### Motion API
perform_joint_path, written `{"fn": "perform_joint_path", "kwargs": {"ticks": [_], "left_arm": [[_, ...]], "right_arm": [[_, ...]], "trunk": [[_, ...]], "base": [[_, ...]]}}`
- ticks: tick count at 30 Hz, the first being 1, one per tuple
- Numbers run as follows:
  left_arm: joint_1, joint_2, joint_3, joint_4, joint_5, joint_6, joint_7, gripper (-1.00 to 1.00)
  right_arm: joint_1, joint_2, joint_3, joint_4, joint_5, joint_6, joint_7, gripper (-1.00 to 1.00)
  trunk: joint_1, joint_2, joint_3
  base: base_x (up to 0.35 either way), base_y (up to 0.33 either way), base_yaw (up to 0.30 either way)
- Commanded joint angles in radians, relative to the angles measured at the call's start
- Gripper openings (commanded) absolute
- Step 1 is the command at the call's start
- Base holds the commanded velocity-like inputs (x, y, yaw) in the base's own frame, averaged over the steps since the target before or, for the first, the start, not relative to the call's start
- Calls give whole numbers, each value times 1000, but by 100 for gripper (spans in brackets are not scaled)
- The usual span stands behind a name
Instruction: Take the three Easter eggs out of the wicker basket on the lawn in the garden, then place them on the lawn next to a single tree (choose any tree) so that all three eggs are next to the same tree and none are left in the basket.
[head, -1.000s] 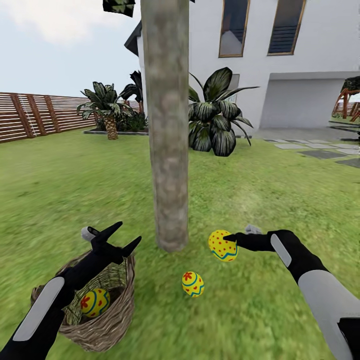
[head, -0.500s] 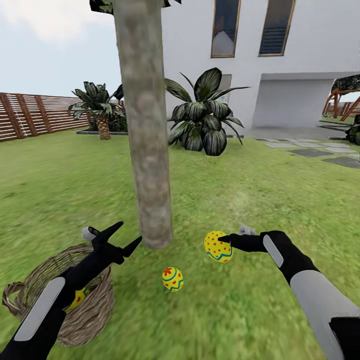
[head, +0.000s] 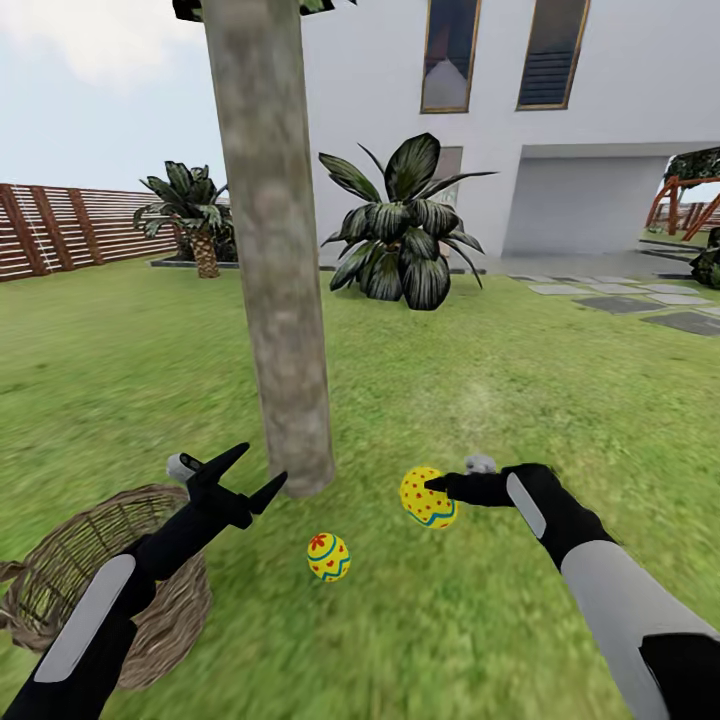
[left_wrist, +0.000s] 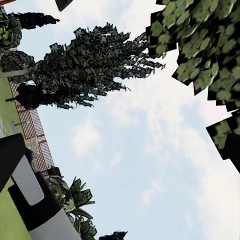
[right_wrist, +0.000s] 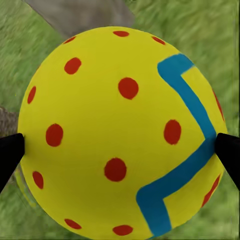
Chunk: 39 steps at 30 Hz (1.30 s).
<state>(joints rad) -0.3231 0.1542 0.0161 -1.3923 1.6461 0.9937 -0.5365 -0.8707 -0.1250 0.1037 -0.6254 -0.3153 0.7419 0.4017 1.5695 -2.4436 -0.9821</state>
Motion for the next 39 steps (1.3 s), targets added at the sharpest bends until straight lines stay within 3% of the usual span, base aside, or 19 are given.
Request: {"fn": "perform_joint_path", "kwargs": {"ticks": [1,2,3,4,7,17,26,32,39], "left_arm": [[-1,0,1,0,-2,5,-3,100],[-1,-1,1,0,-2,5,-3,100],[-1,-1,1,0,-2,5,-4,100],[-1,-1,1,-1,-2,5,-4,100],[-1,-4,0,-1,-3,3,-2,100],[-1,-7,-1,1,-5,-2,0,100],[0,-25,-1,40,-5,-3,-2,100],[-1,-27,-1,43,-4,-3,0,100],[-1,-30,-8,44,-4,-3,0,100]], "right_arm": [[-1,15,12,-1,31,-33,-22,-100],[-1,34,15,0,44,-58,-64,-100],[-1,66,18,1,53,-85,-164,-100],[-1,87,24,1,57,-99,-221,-100],[1,122,50,5,64,-143,-310,-100],[11,151,62,37,66,-183,-325,-100],[12,156,63,44,66,-190,-325,-100],[12,156,62,44,65,-190,-324,-100],[12,156,62,44,65,-190,-322,-100]], "trunk": [[0,0,-1],[0,0,-1],[0,0,-1],[0,0,-1],[0,0,-1],[0,0,-5],[0,0,-11],[0,0,-12],[0,0,-12]], "base": [[0,0,4],[0,0,2],[0,0,71],[0,0,195],[0,0,268],[11,-12,287],[65,-68,266],[0,-38,43],[0,-302,0]]}}
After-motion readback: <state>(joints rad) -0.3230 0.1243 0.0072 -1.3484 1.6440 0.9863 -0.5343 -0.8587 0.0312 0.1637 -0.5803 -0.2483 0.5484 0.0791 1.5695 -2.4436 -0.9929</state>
